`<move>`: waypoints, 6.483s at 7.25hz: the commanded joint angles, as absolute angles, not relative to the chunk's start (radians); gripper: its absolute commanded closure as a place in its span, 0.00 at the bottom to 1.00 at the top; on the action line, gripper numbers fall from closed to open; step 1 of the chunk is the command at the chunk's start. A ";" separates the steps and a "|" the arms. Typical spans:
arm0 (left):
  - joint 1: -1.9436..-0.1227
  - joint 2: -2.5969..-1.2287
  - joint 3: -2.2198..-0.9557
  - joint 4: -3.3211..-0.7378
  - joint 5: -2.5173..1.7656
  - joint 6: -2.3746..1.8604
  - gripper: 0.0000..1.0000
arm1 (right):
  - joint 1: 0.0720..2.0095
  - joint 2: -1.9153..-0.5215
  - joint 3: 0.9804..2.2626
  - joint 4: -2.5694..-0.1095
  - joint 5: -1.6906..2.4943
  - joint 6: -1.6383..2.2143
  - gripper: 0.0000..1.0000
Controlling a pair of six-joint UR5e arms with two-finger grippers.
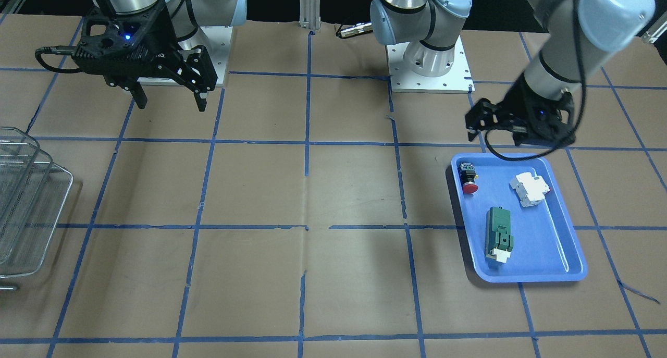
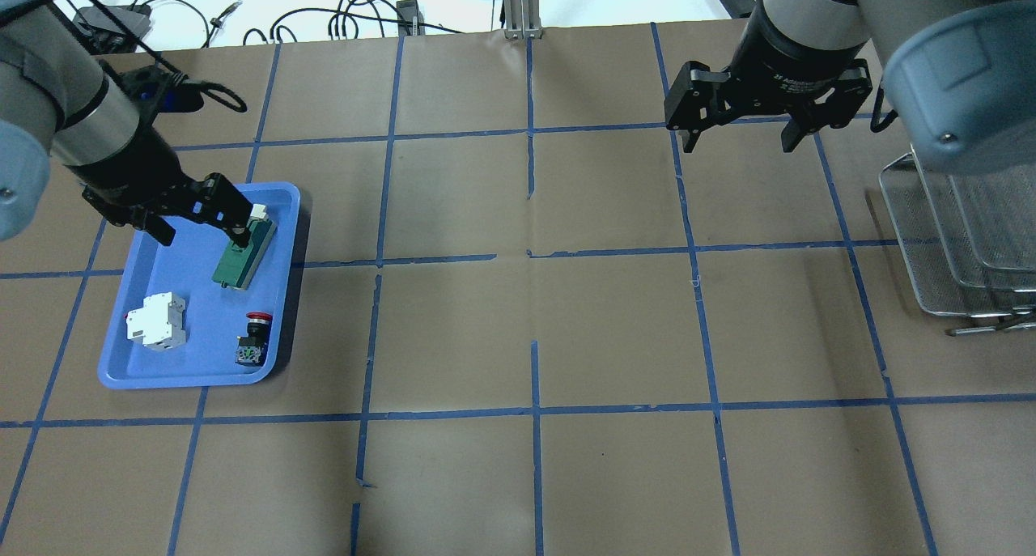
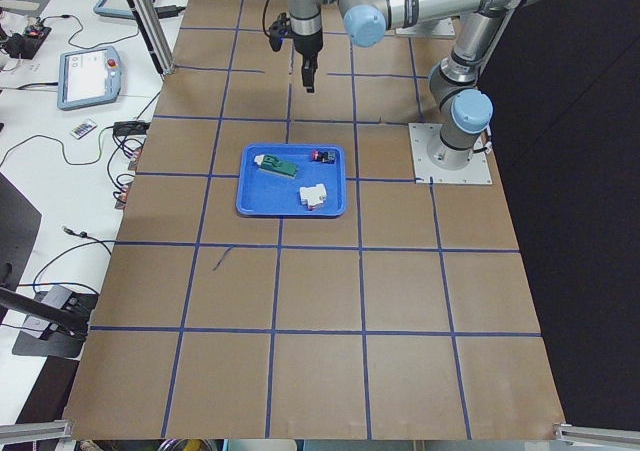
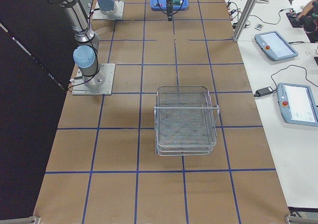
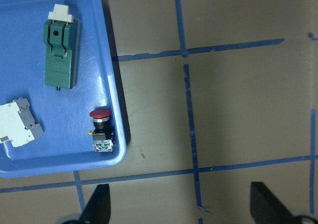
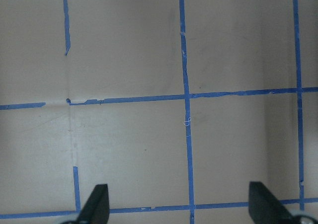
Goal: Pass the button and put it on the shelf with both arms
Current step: 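Lower the left gripper over the red push-button on the blue tray, then close the left gripper on the red push-button's black base, then lift the red push-button with the left gripper toward the table center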
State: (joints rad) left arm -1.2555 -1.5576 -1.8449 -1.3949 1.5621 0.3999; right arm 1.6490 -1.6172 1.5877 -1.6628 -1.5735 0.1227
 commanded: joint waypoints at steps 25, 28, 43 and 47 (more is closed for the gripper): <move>-1.072 -1.770 -2.174 -0.982 1.509 0.545 0.02 | 1.649 -1.618 1.588 -1.660 -1.572 0.124 0.00; -1.072 -1.779 -2.184 -0.983 1.506 0.545 0.03 | 1.649 -1.618 1.589 -1.660 -1.572 0.126 0.00; -1.554 -1.548 -1.851 -1.377 1.496 0.569 1.00 | 1.649 -1.618 1.589 -1.660 -1.572 0.127 0.00; -1.955 -1.582 -1.747 -1.340 1.421 0.705 1.00 | 1.625 -1.606 1.588 -1.655 -1.560 0.089 0.00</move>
